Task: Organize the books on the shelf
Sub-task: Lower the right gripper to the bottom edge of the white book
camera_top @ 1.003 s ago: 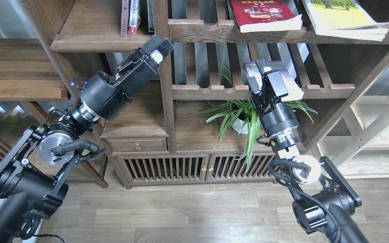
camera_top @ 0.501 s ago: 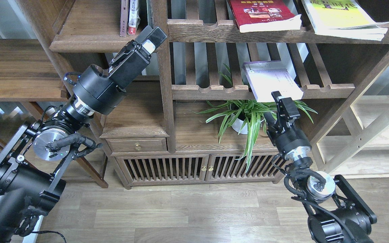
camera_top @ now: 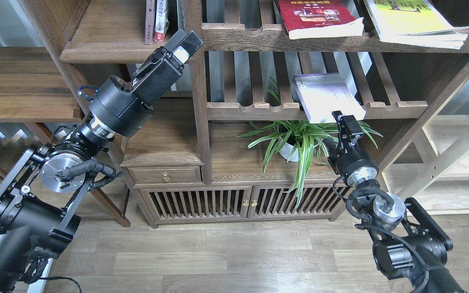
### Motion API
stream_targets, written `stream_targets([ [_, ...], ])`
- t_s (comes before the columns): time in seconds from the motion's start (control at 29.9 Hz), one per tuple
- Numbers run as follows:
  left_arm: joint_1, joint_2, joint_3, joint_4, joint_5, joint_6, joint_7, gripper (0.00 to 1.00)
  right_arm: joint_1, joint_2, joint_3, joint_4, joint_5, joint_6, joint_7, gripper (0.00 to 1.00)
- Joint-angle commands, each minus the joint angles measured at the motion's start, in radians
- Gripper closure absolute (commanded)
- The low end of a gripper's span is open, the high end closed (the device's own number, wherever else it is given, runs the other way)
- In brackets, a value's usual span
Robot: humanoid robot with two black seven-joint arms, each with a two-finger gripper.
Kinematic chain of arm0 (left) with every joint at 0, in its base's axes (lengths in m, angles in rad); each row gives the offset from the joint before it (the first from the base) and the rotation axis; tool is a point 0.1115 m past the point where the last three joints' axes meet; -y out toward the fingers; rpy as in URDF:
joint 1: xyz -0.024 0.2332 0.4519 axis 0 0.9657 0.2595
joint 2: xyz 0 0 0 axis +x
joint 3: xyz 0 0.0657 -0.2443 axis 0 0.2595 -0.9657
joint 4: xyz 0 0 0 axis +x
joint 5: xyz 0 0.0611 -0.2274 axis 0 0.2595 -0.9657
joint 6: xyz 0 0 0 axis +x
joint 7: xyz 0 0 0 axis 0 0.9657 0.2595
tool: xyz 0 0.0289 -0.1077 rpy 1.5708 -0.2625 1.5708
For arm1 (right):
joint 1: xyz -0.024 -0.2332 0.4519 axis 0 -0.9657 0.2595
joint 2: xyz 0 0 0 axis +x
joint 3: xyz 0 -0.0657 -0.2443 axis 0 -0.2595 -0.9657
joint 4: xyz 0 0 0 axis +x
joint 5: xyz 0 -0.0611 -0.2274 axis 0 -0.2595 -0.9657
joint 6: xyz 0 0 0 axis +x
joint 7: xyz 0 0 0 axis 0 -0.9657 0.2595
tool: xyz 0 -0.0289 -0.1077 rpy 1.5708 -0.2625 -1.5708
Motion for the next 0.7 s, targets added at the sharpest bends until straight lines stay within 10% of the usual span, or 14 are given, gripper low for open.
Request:
stream_targets([
  [0.0, 0.001, 0.000, 0.000, 0.000, 0.000, 0.000, -0.002, 0.01, 0.040, -0.003, -0.001, -0.055, 0.000, 0.000, -0.003, 0.02],
  [0.67, 0.001, -0.002, 0.004, 0.003, 0.002, 0.000, 0.000, 0.01, 0.144, 0.002, -0.001, -0.197, 0.000, 0.001, -0.044, 0.37],
])
